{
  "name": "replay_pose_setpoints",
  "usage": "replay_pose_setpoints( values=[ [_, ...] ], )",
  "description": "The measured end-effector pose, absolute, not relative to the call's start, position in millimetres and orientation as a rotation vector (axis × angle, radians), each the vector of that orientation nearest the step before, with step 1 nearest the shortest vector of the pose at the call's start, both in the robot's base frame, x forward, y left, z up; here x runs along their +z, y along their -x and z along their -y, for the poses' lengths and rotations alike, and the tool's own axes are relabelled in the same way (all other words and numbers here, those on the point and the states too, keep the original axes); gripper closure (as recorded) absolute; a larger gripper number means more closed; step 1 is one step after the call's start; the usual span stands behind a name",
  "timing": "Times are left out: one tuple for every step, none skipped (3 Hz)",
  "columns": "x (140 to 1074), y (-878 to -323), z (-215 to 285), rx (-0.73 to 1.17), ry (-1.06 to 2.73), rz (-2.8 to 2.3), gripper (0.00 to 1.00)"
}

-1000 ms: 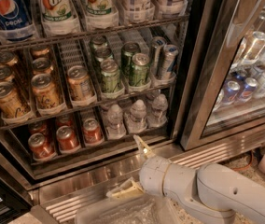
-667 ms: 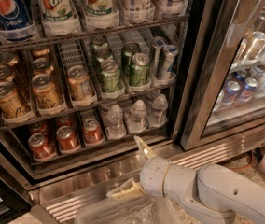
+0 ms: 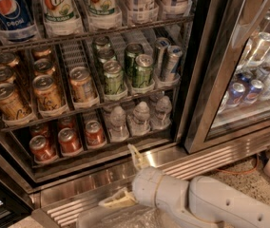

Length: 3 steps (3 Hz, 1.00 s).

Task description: Pick coke can from bottom shelf of fridge

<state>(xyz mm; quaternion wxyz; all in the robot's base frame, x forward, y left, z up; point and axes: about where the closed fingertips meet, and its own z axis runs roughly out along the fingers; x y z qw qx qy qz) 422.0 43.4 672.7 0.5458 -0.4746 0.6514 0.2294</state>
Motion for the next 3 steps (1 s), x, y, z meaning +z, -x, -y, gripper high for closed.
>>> replay_pose_setpoints(
  values=[
    [659,-422,-83,0.577,1.103,-1.509,0.0],
    [645,-423,-113,0.596,1.083,-1.503,0.0],
    [635,-422,-132,0.607,1.08,-1.501,0.0]
  ],
)
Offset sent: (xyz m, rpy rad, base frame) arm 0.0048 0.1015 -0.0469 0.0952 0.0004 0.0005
